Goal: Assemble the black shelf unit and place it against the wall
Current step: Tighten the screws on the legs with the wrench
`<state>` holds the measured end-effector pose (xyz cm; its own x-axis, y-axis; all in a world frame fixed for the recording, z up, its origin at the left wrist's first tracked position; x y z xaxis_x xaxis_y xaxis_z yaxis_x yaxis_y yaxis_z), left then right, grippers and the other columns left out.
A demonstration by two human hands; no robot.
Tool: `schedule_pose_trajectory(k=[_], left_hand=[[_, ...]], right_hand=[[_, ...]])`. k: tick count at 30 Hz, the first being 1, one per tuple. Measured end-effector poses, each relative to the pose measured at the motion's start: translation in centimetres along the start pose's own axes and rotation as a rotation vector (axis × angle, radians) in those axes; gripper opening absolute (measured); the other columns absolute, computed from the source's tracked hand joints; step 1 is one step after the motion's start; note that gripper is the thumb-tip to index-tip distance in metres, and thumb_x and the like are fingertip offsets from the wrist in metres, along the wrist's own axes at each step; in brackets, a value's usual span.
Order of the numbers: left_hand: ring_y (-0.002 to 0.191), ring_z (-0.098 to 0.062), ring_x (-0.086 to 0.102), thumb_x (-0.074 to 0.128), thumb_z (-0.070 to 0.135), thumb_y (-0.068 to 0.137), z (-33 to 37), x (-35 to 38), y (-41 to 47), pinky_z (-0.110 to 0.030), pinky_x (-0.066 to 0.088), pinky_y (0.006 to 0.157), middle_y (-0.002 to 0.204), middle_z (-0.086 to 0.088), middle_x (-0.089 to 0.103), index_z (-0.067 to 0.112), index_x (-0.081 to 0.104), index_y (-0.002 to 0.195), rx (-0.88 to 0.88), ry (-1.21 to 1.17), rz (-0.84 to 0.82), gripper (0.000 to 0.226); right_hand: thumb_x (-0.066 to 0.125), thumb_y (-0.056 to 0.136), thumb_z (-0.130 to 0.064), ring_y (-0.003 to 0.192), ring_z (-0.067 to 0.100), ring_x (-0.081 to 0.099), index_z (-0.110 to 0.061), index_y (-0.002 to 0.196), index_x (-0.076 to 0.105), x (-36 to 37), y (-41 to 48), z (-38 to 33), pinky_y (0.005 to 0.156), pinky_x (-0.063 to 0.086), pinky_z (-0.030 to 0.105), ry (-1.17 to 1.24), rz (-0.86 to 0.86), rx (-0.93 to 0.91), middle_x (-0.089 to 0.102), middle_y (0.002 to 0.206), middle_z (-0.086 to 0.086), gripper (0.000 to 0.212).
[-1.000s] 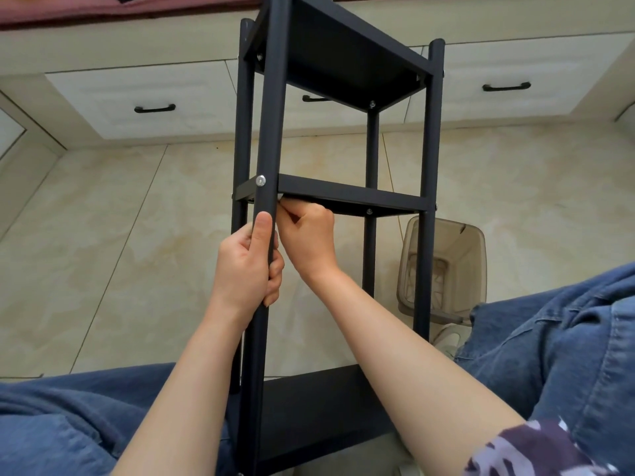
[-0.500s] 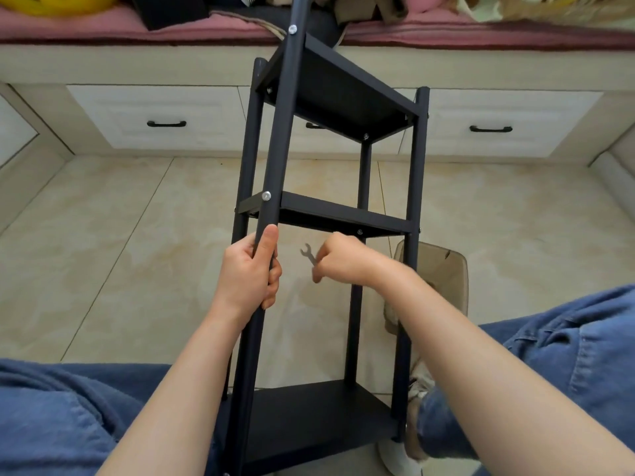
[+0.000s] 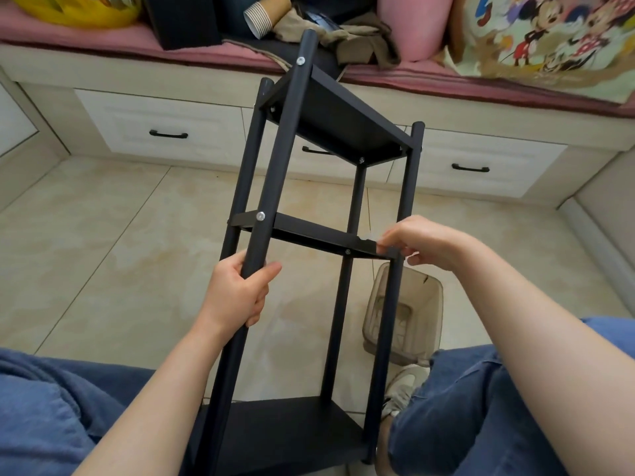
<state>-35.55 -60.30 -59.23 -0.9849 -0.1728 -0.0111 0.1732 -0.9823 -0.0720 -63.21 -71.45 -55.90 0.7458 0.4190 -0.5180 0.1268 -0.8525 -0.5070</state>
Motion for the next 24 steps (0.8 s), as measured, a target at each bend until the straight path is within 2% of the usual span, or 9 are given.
schedule_pose_trajectory(k=[2,5,7,9,12,14,17,20,24], left_hand=[[0.034,-0.016,0.026,0.069,0.018,0.094,0.0,0.0,-0.1,-0.02,0.027,0.037,0.047,0.0,0.034,0.027,0.052,0.064,-0.001,0.002,-0.003,0.036],[0.034,-0.017,0.026,0.071,0.023,0.088,0.0,0.1,-0.3,-0.021,0.027,0.037,0.047,0.0,0.034,0.028,0.051,0.062,-0.003,0.0,-0.004,0.033],[0.033,-0.017,0.026,0.071,0.026,0.085,0.1,0.3,-0.3,-0.021,0.028,0.037,0.046,0.0,0.034,0.027,0.049,0.062,0.007,0.005,-0.005,0.031],[0.033,-0.016,0.026,0.07,0.026,0.084,0.0,0.4,-0.3,-0.021,0.029,0.037,0.045,0.001,0.035,0.027,0.049,0.062,0.011,0.014,-0.011,0.031],[0.032,-0.017,0.026,0.07,0.025,0.084,-0.1,0.5,-0.3,-0.021,0.029,0.036,0.045,0.001,0.035,0.026,0.048,0.062,0.008,0.02,-0.019,0.031],[0.032,-0.017,0.026,0.07,0.024,0.083,0.1,0.7,-0.2,-0.022,0.029,0.036,0.045,0.001,0.035,0.026,0.048,0.062,0.006,0.023,-0.027,0.031],[0.033,-0.017,0.026,0.07,0.024,0.083,0.6,1.1,0.0,-0.022,0.028,0.036,0.046,-0.001,0.034,0.025,0.048,0.063,0.01,0.03,-0.044,0.03],[0.033,-0.018,0.026,0.071,0.024,0.085,1.8,0.7,0.5,-0.022,0.028,0.036,0.046,-0.002,0.035,0.022,0.049,0.065,0.05,0.053,-0.052,0.03],[0.032,-0.017,0.03,0.072,0.019,0.092,3.9,-0.7,1.4,-0.021,0.029,0.035,0.045,0.0,0.038,0.017,0.049,0.068,0.139,0.12,-0.018,0.033]], right_hand=[[0.068,0.087,-0.018,0.076,0.018,0.041,-0.003,0.095,0.074,-1.2,0.6,0.1,0.065,0.042,0.027,0.063,0.058,-0.01,0.053,0.103,0.008,0.018],[0.069,0.086,-0.019,0.108,0.024,0.048,-0.008,0.108,0.072,-3.2,1.8,1.2,0.083,0.044,0.035,0.169,0.207,0.016,0.053,0.131,0.009,0.025],[0.07,0.086,-0.019,0.124,0.029,0.046,-0.009,0.112,0.071,-3.6,2.5,2.1,0.091,0.044,0.038,0.239,0.227,0.04,0.05,0.14,0.01,0.027],[0.07,0.086,-0.018,0.132,0.032,0.042,-0.012,0.104,0.073,-3.9,2.9,3.0,0.1,0.043,0.044,0.346,0.261,0.064,0.048,0.144,0.01,0.019],[0.067,0.089,-0.019,0.127,0.034,0.044,-0.015,0.094,0.075,-3.9,3.2,3.4,0.104,0.041,0.051,0.468,0.261,0.077,0.051,0.139,0.008,0.01],[0.065,0.091,-0.019,0.12,0.034,0.048,-0.014,0.095,0.075,-3.4,3.4,3.3,0.097,0.043,0.051,0.553,0.22,0.074,0.051,0.135,0.008,0.012],[0.07,0.087,-0.019,0.112,0.03,0.053,-0.01,0.099,0.074,-3.0,3.8,3.1,0.09,0.042,0.045,0.611,0.253,0.09,0.05,0.123,0.009,0.016],[0.069,0.088,-0.021,0.09,0.02,0.044,-0.014,0.087,0.074,-3.2,3.8,2.6,0.084,0.041,0.032,0.714,0.315,0.074,0.044,0.107,0.004,0.009],[0.07,0.088,-0.023,0.086,0.018,0.039,-0.016,0.086,0.077,-3.8,3.3,0.8,0.074,0.04,0.027,0.814,0.315,0.008,0.04,0.096,0.002,0.011]])
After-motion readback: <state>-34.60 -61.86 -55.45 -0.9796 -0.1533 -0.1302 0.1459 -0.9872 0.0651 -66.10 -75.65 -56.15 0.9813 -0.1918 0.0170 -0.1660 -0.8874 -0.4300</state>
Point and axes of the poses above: each hand's wrist, its own y-axis towards the middle knuckle, its own x-axis out of the palm, z = x × y, the point moved 8 cm from there along y, towards the middle knuckle
